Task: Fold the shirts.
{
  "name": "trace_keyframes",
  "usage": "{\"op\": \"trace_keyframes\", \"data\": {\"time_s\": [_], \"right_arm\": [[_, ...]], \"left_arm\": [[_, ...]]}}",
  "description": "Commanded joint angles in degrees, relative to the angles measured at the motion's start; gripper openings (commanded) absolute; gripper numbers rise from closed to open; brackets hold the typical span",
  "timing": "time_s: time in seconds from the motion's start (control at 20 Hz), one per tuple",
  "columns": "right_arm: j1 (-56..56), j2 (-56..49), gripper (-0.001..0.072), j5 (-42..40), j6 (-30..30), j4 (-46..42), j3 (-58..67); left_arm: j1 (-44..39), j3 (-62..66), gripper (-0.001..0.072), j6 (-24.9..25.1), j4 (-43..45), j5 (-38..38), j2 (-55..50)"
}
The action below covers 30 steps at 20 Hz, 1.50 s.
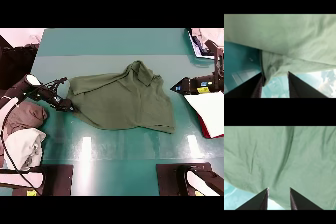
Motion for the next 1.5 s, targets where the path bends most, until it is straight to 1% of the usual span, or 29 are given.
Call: {"op": "trace_keyframes", "data": {"time_s": [0.0,0.05,0.1,0.15,0.25,0.35,0.4,0.45,0.5,0.65,0.75,0.85,0.95,1.0,1.05,1.1,1.15,1.2,1.3,1.45], "right_arm": [[-0.1,0.8,0.0305,0.8,0.0,-0.5,-0.2],[-0.5,0.8,0.0305,2.3,0.1,-2.0,-0.2],[-1.5,0.8,0.0305,4.3,0.8,-4.3,-0.2],[-3.2,0.8,0.0305,6.6,1.8,-6.1,-0.7],[-8.5,1.3,0.0305,10.2,1.7,-6.2,-4.4],[-14.8,2.6,0.0314,9.4,1.6,-6.2,-11.7],[-18.2,2.9,0.0386,8.3,1.0,-6.0,-15.8],[-20.9,2.7,0.0494,7.2,0.4,-5.6,-19.5],[-23.1,2.0,0.0503,6.3,0.0,-5.3,-22.7],[-24.5,-2.1,0.0499,2.9,-2.4,-3.8,-30.2],[-22.7,-4.9,0.0449,-1.3,-3.7,-0.3,-33.3],[-20.4,-6.9,0.0449,-4.8,-4.1,2.7,-34.5],[-17.6,-8.2,0.0443,-6.1,-4.1,3.5,-34.3],[-16.2,-8.4,0.0399,-6.5,-4.1,3.4,-34.3],[-15.2,-8.4,0.0324,-6.9,-4.1,3.3,-34.3],[-14.3,-8.3,0.0210,-7.1,-4.1,3.3,-34.3],[-13.9,-7.8,0.0081,-7.2,-4.1,3.1,-34.3],[-13.6,-6.7,0.0019,-7.2,-4.1,3.1,-34.3],[-13.6,-2.9,0.0018,-6.8,-4.0,3.1,-32.5],[-13.6,4.4,0.0017,-7.3,-2.2,4.2,-22.9]], "left_arm": [[-0.3,0.0,0.0356,-0.6,0.4,-0.7,-0.1],[-0.3,0.0,0.0066,-1.3,0.4,-1.4,-0.1],[-0.1,0.3,0.0025,-1.1,0.6,-2.5,-0.1],[0.2,0.9,0.0024,-1.2,1.0,-4.0,0.0],[0.3,2.5,0.0024,-1.6,3.0,-4.9,1.5],[0.3,2.7,0.0024,-2.1,3.6,-3.4,5.0],[0.2,2.7,0.0023,-2.1,3.4,-2.8,6.7],[0.1,2.7,0.0024,-2.4,3.4,-2.7,8.0],[0.1,2.7,0.0024,-2.7,3.3,-2.9,9.0],[0.1,2.7,0.0024,-3.5,3.0,-3.9,10.6],[0.1,2.7,0.0024,-4.5,3.0,-4.1,10.7],[0.1,2.7,0.0024,-5.5,3.0,-4.0,10.7],[0.1,2.7,0.0024,-5.7,3.0,-4.0,10.7],[0.1,2.7,0.0025,-5.7,3.0,-4.0,10.7],[0.1,2.7,0.0024,-5.7,3.0,-4.0,10.7],[0.1,2.7,0.0024,-5.7,3.0,-4.0,10.7],[0.1,2.7,0.0024,-5.7,3.0,-4.3,10.7],[0.1,2.7,0.0024,-5.7,3.1,-5.3,10.7],[0.1,3.0,0.0023,-6.5,5.8,-5.8,11.9],[0.1,8.9,0.0024,-10.4,10.1,-2.7,17.0]]}}
